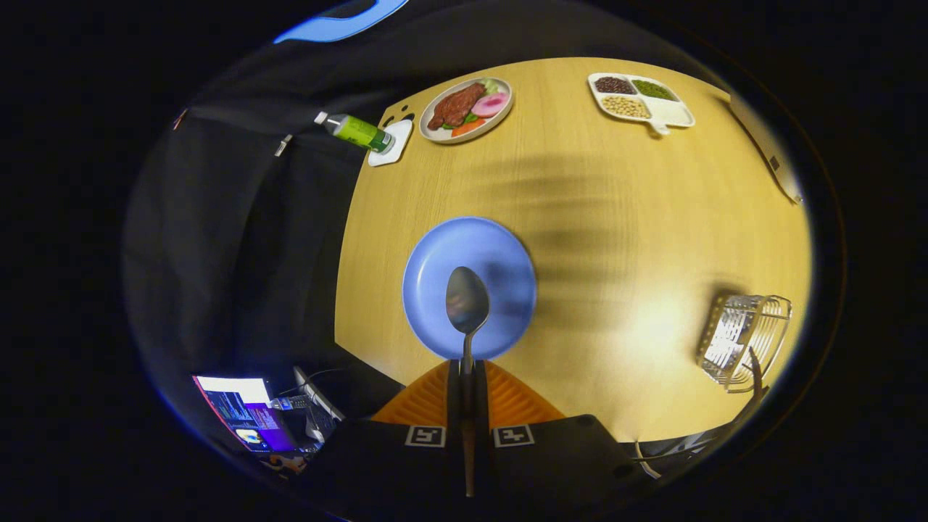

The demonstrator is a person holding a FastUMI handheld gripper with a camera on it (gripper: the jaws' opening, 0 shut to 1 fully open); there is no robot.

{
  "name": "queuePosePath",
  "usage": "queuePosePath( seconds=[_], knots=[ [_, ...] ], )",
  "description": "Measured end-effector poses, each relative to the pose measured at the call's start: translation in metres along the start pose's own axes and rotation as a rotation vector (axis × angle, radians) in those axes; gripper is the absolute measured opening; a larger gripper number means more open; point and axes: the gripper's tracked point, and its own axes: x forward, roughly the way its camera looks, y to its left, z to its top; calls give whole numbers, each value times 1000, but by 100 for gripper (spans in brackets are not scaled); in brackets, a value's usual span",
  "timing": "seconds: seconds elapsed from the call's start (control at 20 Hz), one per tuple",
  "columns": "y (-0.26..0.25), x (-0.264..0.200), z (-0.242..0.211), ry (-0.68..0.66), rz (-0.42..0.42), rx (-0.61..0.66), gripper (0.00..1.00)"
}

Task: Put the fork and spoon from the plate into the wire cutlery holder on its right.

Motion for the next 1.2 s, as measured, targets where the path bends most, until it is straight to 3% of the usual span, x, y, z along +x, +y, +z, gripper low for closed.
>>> queuePosePath(
  seconds=[0.25, 0.5, 0.65, 1.2],
  knots=[
    [-76, -77, 3, -28, -77, 41, 9],
    [-149, -118, -16, 15, -186, 112, 9],
    [-179, -124, -30, 83, -235, 149, 9],
    [-232, -104, -31, 199, -284, 246, 9]
  ],
)
